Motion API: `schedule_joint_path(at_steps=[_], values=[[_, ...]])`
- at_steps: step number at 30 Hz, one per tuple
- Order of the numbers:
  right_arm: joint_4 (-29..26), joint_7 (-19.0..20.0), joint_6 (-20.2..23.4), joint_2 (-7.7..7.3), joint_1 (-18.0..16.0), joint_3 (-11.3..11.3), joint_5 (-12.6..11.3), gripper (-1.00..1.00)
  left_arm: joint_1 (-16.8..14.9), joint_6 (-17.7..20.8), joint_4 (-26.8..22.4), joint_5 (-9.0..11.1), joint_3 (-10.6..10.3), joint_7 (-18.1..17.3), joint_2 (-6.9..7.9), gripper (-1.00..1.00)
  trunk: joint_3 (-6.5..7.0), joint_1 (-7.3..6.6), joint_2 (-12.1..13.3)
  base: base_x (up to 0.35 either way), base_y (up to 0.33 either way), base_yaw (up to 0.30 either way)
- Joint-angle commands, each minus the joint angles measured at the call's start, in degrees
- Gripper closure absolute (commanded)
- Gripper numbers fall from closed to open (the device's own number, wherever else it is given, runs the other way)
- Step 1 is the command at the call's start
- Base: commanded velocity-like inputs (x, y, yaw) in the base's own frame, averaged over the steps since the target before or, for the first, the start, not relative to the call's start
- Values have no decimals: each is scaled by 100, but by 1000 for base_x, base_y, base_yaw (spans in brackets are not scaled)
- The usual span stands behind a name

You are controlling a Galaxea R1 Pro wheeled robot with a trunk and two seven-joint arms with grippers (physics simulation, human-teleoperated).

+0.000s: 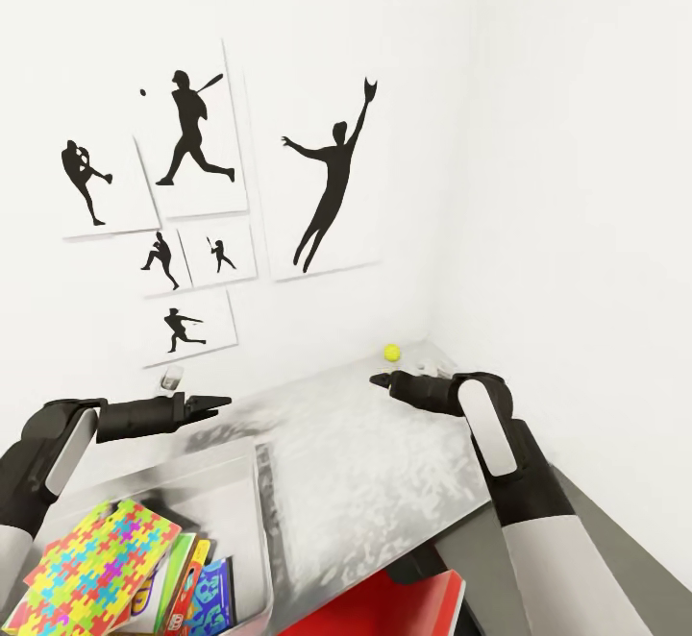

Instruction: Put all the toys in the child's room - the three board games (two on the bed and one on the table), the two jigsaw puzzles on the table, and the tennis ball on the table - inside the toy box on the table in the child's room.

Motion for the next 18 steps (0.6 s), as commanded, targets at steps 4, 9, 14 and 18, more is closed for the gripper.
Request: schedule_joint_path(at_steps=[4, 9, 14, 18], values=[[7, -62, 12, 2, 124, 1, -57, -100, -5, 24, 0, -10, 2, -20, 1, -100, -13, 4, -13, 0, 0, 0], [-1, -62, 13, 3, 285, 1, -51, -100, -5, 24, 0, -12, 2, -20, 1, -100, -13, 4, -13, 0, 0, 0], [-8, -62, 14, 3, 446, 1, -53, -100, -5, 24, 0, -12, 2, -20, 1, -100, -13, 4, -13, 0, 46, 0], [-14, -62, 18, 0, 575, 1, -54, -100, -5, 24, 0, -12, 2, -17, 1, -100, -13, 4, -13, 0, 22, 0]])
